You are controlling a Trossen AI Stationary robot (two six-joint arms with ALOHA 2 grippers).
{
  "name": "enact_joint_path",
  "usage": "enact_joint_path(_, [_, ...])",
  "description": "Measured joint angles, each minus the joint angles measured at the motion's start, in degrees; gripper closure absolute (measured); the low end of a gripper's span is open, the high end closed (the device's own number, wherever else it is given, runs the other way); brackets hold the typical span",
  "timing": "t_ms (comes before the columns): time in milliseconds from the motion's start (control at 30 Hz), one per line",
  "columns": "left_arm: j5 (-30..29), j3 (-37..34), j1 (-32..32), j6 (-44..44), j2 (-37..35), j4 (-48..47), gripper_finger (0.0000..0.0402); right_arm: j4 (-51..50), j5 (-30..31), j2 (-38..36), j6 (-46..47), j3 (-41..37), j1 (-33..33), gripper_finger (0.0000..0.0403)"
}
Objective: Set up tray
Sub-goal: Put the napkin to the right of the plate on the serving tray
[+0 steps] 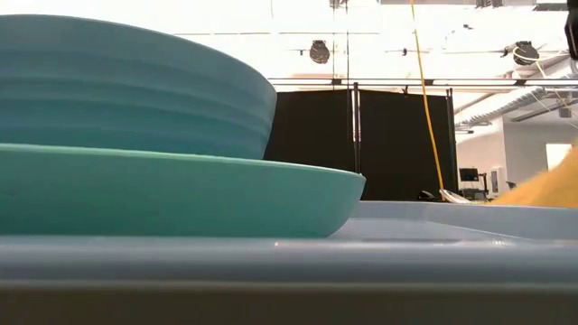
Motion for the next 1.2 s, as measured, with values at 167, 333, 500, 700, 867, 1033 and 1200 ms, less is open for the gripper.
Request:
enact_joint_path(167, [0.0, 0.0, 0.0, 0.0, 0.0, 0.1, 0.036, 0.1, 2.7, -1.9, -4.2, 0.0, -1.3, 0.0402])
enact_joint_path(333, [0.0, 0.0, 0.0, 0.1, 0.0, 0.1, 0.036, 2.9, 2.3, -2.9, -10.9, 0.0, -4.7, 0.0403])
enact_joint_path(500, [0.0, 0.0, 0.0, 0.1, 0.0, 0.1, 0.036, 7.2, 0.7, -3.8, -18.9, 0.1, -8.7, 0.0403])
enact_joint_path(700, [0.0, -1.8, 0.0, 0.1, 0.0, 1.9, 0.036, 11.9, -2.1, -3.9, -27.2, 0.1, -13.3, 0.0403])
enact_joint_path(867, [0.0, -2.4, 0.0, -0.6, 0.0, 2.1, 0.036, 10.9, -3.1, -3.9, -26.6, 0.1, -15.0, 0.0403])
enact_joint_path(1033, [0.0, -2.4, 0.0, -0.4, 0.0, 2.1, 0.036, 10.3, -6.0, -3.5, -19.3, -2.8, -15.5, 0.0403])
enact_joint_path(1200, [0.0, -2.4, 0.0, -0.4, 0.0, 2.1, 0.036, 20.4, -8.6, -3.5, -15.4, -10.3, -15.7, 0.0403])
